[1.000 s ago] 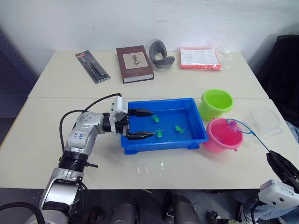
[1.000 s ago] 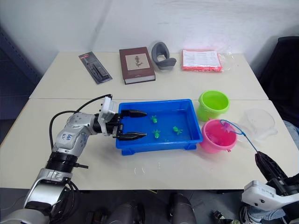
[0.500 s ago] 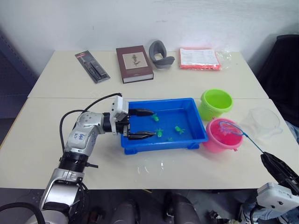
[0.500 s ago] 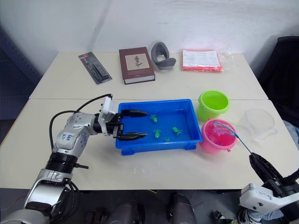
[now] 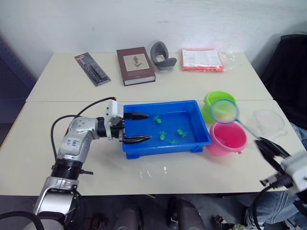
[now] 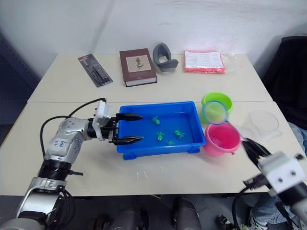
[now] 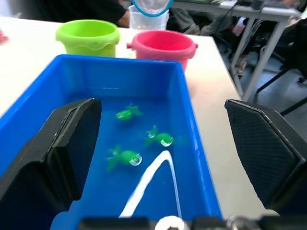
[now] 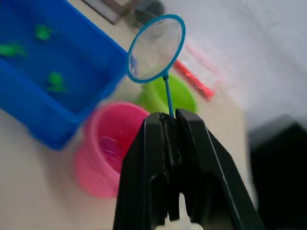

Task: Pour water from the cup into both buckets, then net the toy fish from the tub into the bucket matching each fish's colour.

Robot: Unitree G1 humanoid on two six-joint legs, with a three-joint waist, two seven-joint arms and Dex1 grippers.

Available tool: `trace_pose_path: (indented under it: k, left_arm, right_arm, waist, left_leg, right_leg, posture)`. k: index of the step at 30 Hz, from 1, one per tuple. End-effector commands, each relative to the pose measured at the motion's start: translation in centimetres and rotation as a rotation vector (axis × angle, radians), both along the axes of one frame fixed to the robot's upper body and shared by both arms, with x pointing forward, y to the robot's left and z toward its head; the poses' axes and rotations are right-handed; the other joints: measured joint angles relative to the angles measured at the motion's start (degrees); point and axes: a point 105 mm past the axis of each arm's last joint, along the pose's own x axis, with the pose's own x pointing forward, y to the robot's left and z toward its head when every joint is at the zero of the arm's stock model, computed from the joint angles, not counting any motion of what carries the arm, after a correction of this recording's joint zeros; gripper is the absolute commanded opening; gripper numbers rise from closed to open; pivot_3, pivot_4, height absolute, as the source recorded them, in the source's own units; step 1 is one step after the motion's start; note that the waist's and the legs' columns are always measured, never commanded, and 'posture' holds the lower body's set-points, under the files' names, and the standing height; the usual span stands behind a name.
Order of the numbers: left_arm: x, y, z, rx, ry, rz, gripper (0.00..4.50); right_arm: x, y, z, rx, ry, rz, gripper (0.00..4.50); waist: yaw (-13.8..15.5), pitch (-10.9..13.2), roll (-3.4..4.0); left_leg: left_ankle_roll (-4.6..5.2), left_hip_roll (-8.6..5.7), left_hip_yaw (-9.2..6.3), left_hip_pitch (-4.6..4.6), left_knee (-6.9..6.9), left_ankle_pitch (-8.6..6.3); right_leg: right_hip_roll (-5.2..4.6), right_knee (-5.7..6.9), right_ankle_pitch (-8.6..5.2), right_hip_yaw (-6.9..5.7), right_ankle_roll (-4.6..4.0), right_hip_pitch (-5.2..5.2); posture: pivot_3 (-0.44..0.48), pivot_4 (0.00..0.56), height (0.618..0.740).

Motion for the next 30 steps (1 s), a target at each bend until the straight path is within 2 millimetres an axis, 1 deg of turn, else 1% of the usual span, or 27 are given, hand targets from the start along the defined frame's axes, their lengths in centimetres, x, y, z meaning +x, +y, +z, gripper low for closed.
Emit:
trace_pose_path:
  k: [1, 4, 6, 9, 12, 16, 21, 26, 27, 30]
  left_arm:
    - [0.2, 1.4, 0.3, 0.010, -0.031, 0.047, 4.44]
    - [0.4, 2.0, 0.4, 0.014, -0.040, 0.076, 4.44]
    - [0.3, 2.4, 0.5, 0.019, -0.045, 0.090, 4.44]
    - [0.1, 3.0, 0.5, 0.030, -0.048, 0.103, 4.44]
    - [-0.1, 3.2, 0.5, 0.033, -0.051, 0.113, 4.44]
    - [-0.4, 3.5, 0.4, 0.043, -0.051, 0.118, 4.44]
    - [-0.7, 3.6, 0.3, 0.046, -0.048, 0.123, 4.44]
    - [-0.7, 3.7, 0.3, 0.049, -0.048, 0.128, 4.44]
    - [-0.7, 3.7, 0.4, 0.049, -0.050, 0.130, 4.44]
    - [-0.6, 3.7, 0.4, 0.049, -0.055, 0.133, 4.44]
  right_arm:
    - [1.9, 2.0, -0.6, 0.047, 0.154, 0.059, 0.00]
    - [3.8, 2.9, -1.0, -0.024, 0.216, 0.072, 0.00]
    - [5.3, 2.8, -1.0, -0.117, 0.215, 0.052, 0.00]
    - [6.9, 2.6, -0.9, -0.236, 0.183, 0.032, 0.00]
    - [8.1, 2.1, -1.2, -0.386, 0.174, 0.029, 0.00]
    - [9.2, 1.4, -1.5, -0.492, 0.184, 0.009, 0.00]
    - [9.9, 2.0, -2.0, -0.467, 0.260, 0.055, 0.00]
    - [9.5, 2.3, -2.8, -0.450, 0.404, 0.098, 0.00]
    - [9.3, 2.4, -3.0, -0.416, 0.453, 0.106, 0.00]
    - [8.9, 3.6, -3.0, -0.223, 0.566, 0.131, 0.00]
  waist:
    - [0.0, 0.0, 0.00]
    - [0.2, 0.0, 0.00]
    - [0.6, 0.0, 0.00]
    - [0.6, 0.0, 0.00]
    - [0.4, 0.0, 0.00]
    - [0.4, 0.0, 0.00]
    - [0.3, 0.0, 0.00]
    - [0.3, 0.0, 0.00]
    - [0.3, 0.0, 0.00]
    - [0.3, 0.0, 0.00]
  left_leg:
    - [0.02, -0.02, -0.01, 0.00, 0.01, -0.01]
    - [0.06, -0.06, 0.01, -0.02, 0.04, -0.03]
    - [0.05, -0.04, -0.11, -0.12, 0.01, -0.03]
    - [0.06, -0.14, -0.15, -0.28, 0.02, -0.02]
    - [0.09, -0.19, -0.08, -0.32, 0.06, -0.04]
    - [0.10, -0.17, -0.07, -0.34, 0.06, -0.04]
    - [0.08, -0.12, -0.07, -0.31, 0.07, -0.03]
    - [0.08, -0.12, -0.10, -0.33, 0.07, -0.03]
    - [0.08, -0.12, -0.09, -0.34, 0.07, -0.03]
    - [0.08, -0.10, -0.11, -0.33, 0.08, -0.03]
  right_leg:
    - [0.00, -0.02, 0.00, -0.05, 0.00, 0.01]
    - [-0.04, -0.09, 0.00, -0.06, 0.00, -0.01]
    - [0.01, -0.08, 0.00, -0.20, 0.00, -0.02]
    - [0.07, -0.12, 0.00, -0.37, 0.00, -0.05]
    - [0.05, -0.22, 0.06, -0.39, 0.11, -0.04]
    - [0.07, -0.25, 0.07, -0.42, 0.12, -0.04]
    - [0.11, -0.24, 0.07, -0.44, 0.12, -0.03]
    - [0.10, -0.26, 0.07, -0.47, 0.12, -0.03]
    - [0.09, -0.26, 0.07, -0.47, 0.12, -0.03]
    - [0.09, -0.26, 0.07, -0.47, 0.12, -0.02]
  posture:
    - [0.000, 0.150, 0.740]
    - [0.000, 0.150, 0.740]
    - [0.000, 0.150, 0.740]
    - [0.000, 0.150, 0.740]
    - [0.000, 0.150, 0.740]
    - [0.000, 0.150, 0.740]
    - [0.000, 0.150, 0.740]
    - [0.000, 0.150, 0.740]
    - [0.000, 0.150, 0.740]
    - [0.000, 0.150, 0.740]
